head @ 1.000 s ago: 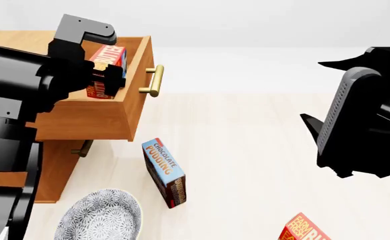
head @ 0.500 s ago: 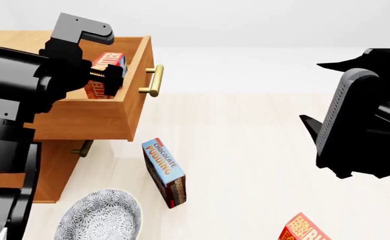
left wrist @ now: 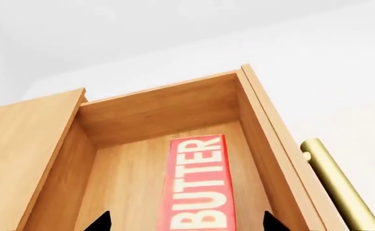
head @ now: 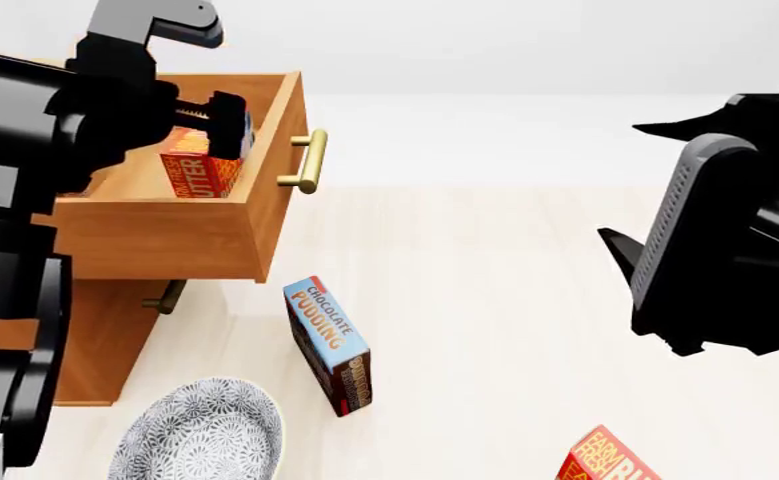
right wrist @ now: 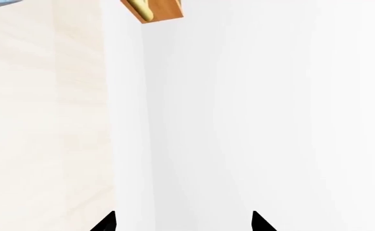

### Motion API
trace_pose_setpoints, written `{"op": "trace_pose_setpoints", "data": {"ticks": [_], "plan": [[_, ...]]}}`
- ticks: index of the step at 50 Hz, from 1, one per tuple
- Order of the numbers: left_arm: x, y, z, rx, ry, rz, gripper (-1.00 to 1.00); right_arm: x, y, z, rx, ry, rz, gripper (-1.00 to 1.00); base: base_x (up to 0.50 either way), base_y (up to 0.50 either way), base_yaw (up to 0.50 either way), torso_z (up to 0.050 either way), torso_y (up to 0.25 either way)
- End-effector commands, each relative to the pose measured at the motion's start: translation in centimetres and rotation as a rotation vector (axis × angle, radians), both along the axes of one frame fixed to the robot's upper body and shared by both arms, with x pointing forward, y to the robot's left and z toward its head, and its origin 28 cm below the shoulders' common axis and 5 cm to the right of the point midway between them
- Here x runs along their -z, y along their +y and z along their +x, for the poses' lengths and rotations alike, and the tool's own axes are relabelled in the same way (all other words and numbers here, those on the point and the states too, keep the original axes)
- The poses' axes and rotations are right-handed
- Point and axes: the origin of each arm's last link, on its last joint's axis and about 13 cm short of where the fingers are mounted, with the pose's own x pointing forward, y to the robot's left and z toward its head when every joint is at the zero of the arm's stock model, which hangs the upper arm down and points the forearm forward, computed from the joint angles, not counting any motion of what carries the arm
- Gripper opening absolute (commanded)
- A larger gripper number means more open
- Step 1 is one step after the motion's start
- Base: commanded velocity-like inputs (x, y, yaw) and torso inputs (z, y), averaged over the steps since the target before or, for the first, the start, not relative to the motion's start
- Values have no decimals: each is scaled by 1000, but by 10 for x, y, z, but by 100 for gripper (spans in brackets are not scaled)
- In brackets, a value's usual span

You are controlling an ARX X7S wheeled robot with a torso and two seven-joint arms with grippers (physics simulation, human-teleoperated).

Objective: Put the butter at the front in the top drawer of the cabinet and close it.

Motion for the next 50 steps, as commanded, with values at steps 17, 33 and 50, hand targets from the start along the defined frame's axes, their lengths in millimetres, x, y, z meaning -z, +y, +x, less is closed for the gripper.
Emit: {"op": "trace_pose_setpoints", "data": {"ticks": [17,33,50], "plan": [[-53,-2,-8,43,-230,-60,100,0,1,1,-5,-7,11,100,0,0,0,0,0],[-57,-37,-17,182,-314,-102,100,0,3,4,-2,-21,34,100,0,0,0,0,0],[-37,-92,-32,390,-266,-92,100,-1,0,0,21,-32,56,100,0,0,0,0,0]]}}
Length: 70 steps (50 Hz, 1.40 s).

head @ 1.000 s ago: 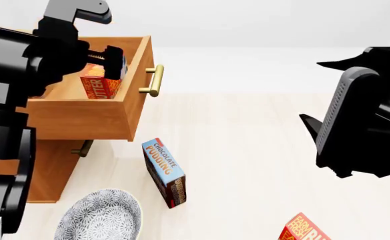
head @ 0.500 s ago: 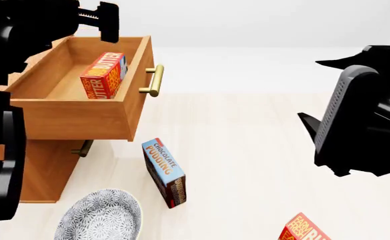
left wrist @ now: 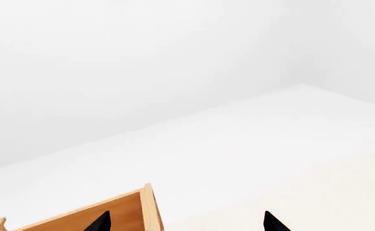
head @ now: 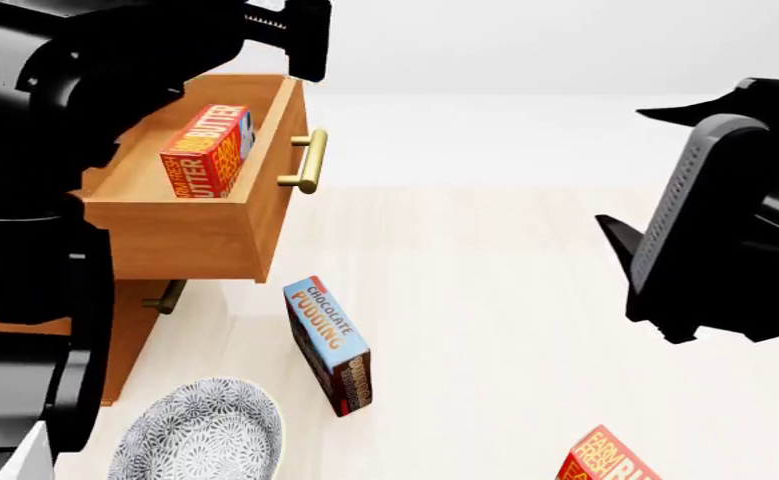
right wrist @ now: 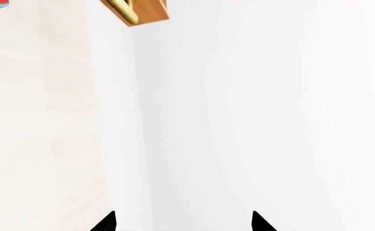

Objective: Put the butter at the front in the top drawer of the cabinet and close it.

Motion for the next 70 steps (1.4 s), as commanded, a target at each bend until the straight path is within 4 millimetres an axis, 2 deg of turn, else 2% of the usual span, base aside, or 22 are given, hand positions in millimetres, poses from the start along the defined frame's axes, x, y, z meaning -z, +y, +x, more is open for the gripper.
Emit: {"op": "trace_pose_setpoints", "data": {"ticks": [1,15,30,48,70], "plan": [[15,-35,-11,132,22,26,100,0,-2,-3,18,-5,15,100,0,0,0,0,0],[47,-69,-24,247,77,65,100,4,-8,-10,63,6,23,100,0,0,0,0,0],[87,-87,-37,316,147,131,100,6,-9,-10,73,11,27,100,0,0,0,0,0],[123,-82,-29,275,213,177,100,8,-9,-9,72,17,28,100,0,0,0,0,0],[146,-64,-13,176,274,172,100,12,-7,-6,69,24,36,100,0,0,0,0,0]]}}
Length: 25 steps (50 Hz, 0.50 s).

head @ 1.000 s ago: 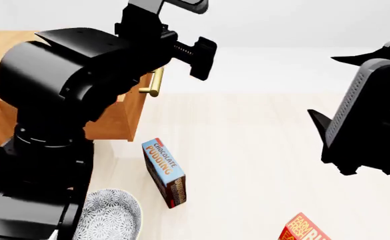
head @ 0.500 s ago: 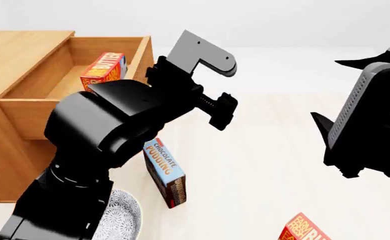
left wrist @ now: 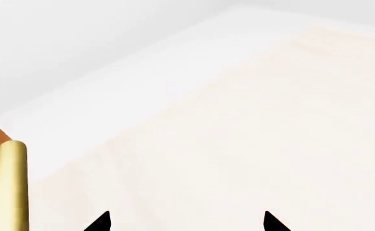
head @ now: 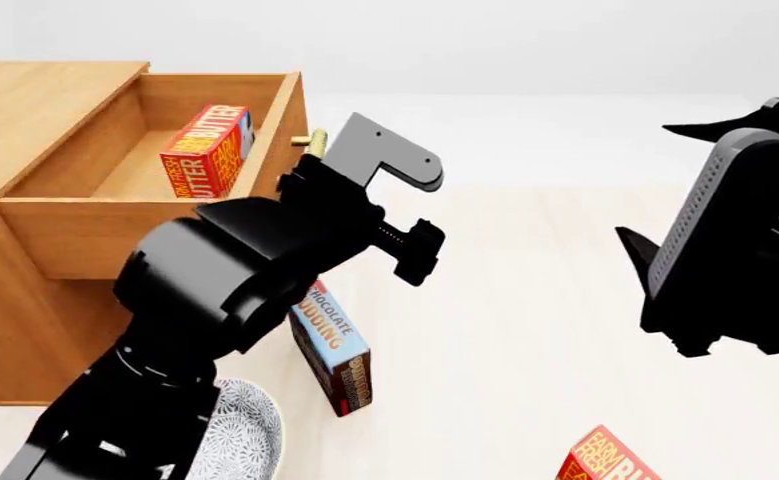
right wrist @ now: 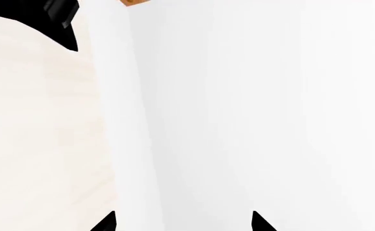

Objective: Put the butter at the front in the top drawer of the cabinet and close it.

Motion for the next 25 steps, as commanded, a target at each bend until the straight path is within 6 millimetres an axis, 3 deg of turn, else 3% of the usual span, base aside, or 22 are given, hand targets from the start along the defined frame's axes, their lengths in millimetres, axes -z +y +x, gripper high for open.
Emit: {"op": "trace_pose_setpoints", "data": {"ticks": [1,25], "plan": [[13,10,8,-49,26,11,100,3,0,1,1,4,5,100,0,0,0,0,0],[27,41,23,-167,48,29,100,4,0,-2,3,2,20,100,0,0,0,0,0]]}}
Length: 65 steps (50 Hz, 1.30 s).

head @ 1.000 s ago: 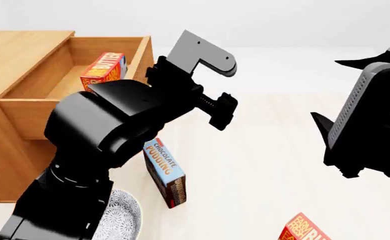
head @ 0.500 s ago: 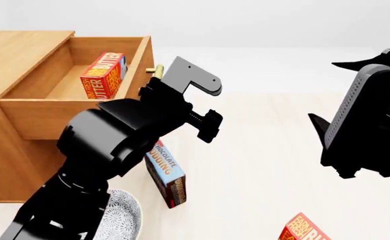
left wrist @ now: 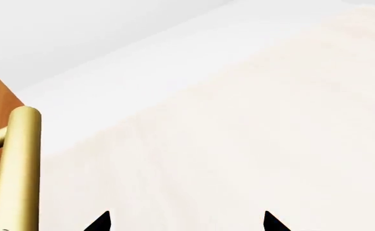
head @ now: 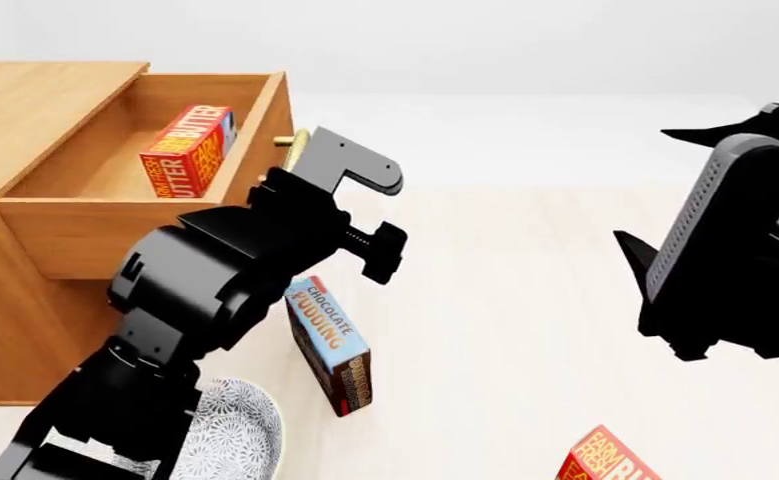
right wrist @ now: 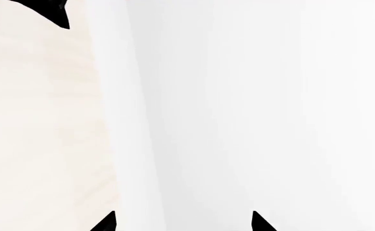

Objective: Put the butter at the front in the top drawer of the cabinet and close it.

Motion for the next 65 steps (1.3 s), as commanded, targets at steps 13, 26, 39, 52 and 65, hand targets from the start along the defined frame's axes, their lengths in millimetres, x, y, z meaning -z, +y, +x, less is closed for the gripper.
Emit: {"op": "trace_pose_setpoints", "data": {"ticks": [13,26,39,52,65], "plan": [[7,43,11,-142,8,18,100,3,1,-3,-9,-4,47,100,0,0,0,0,0],[3,66,15,-210,3,12,100,2,1,-3,-9,-3,47,100,3,0,0,0,0],[2,93,14,-292,9,13,100,2,4,2,-15,0,45,100,5,0,-2,0,0],[0,113,11,-355,7,10,100,2,5,3,-19,1,45,100,0,0,0,0,0],[-5,133,7,-425,-2,6,100,4,5,4,-19,1,46,100,0,0,0,0,0]]}}
